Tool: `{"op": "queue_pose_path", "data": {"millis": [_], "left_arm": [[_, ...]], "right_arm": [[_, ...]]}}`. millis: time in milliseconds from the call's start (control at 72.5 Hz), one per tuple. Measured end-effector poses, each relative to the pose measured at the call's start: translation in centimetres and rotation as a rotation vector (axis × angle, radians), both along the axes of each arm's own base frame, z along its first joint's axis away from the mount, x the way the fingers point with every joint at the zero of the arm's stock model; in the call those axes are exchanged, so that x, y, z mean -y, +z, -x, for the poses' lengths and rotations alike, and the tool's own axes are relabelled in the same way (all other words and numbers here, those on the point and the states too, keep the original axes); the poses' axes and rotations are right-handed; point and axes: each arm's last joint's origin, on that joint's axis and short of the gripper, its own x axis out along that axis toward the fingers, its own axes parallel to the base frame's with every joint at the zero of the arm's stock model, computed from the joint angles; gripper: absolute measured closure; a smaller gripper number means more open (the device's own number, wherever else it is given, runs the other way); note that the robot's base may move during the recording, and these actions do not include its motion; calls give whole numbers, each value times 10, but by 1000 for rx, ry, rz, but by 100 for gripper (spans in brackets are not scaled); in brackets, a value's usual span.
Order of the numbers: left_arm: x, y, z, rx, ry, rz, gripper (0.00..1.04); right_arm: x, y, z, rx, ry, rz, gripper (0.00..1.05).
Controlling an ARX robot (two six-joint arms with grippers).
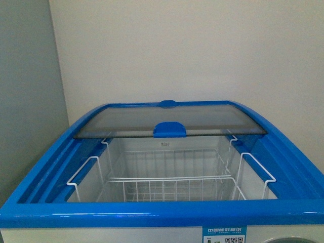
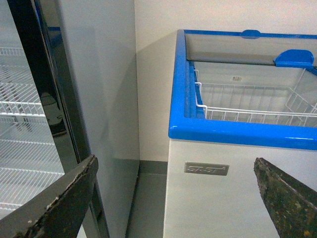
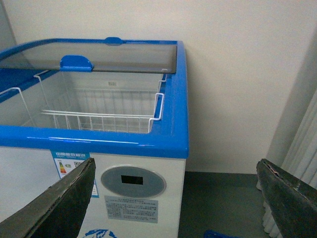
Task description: Put drink in fridge
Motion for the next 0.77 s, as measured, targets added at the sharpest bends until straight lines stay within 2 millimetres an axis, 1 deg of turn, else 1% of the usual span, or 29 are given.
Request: {"op": "queue_pose_path", "data": {"millis": [772], "left_arm": [[0, 0, 0, 0, 0, 0, 8]], "right_arm": [[0, 0, 0, 0, 0, 0, 7]]}}
